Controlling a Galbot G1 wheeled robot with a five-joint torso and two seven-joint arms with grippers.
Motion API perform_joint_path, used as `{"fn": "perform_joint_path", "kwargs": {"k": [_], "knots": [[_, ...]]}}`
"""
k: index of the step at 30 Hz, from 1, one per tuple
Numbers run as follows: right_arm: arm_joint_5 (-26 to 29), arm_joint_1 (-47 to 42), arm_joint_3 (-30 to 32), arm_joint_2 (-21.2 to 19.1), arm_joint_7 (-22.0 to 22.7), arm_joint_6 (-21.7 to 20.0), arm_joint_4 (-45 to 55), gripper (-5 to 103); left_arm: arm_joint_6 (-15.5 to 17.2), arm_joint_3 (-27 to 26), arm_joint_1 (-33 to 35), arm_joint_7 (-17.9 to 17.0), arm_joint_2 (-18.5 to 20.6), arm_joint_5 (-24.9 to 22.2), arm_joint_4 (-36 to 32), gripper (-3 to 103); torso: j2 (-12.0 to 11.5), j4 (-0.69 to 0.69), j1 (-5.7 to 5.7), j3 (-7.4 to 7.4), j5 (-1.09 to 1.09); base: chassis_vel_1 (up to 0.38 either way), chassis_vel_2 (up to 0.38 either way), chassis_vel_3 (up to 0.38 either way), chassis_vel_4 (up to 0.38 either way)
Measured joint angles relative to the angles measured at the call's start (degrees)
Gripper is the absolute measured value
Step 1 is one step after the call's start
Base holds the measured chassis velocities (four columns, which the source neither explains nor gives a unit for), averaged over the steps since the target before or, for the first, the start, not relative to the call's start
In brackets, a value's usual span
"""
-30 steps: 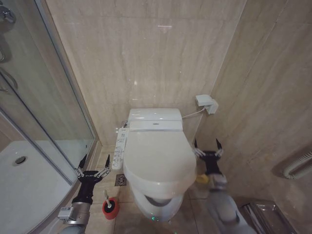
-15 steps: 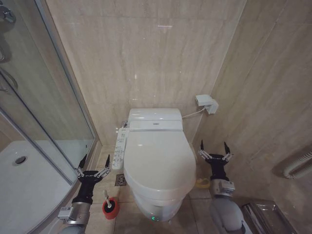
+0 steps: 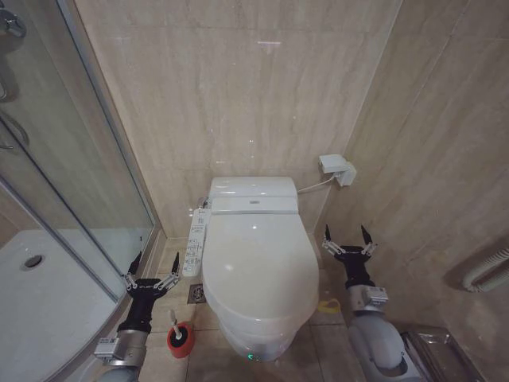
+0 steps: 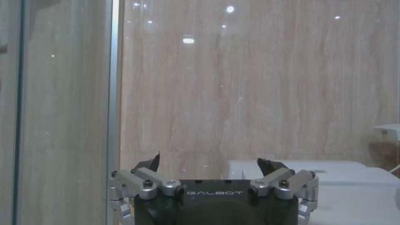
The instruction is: Open the toilet lid, clean the toilet bowl with a toilet brush, close the toilet lid, and flush.
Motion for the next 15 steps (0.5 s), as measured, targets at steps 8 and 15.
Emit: {"fn": "perform_joint_path", "kwargs": {"k": [8,15], "knots": [[-0.03,0.33,1.11,0.09,-1.79,-6.74,1.27,100,0.0,0.0,0.0,0.0,0.0,0.0,0.0,100,0.0,0.0,0.0,0.0,0.0,0.0,0.0,0.0,0.0],[0.88,0.55,2.23,-0.05,-1.94,-7.75,1.91,100,0.0,0.0,0.0,0.0,0.0,0.0,0.0,100,0.0,0.0,0.0,0.0,0.0,0.0,0.0,0.0,0.0]]}}
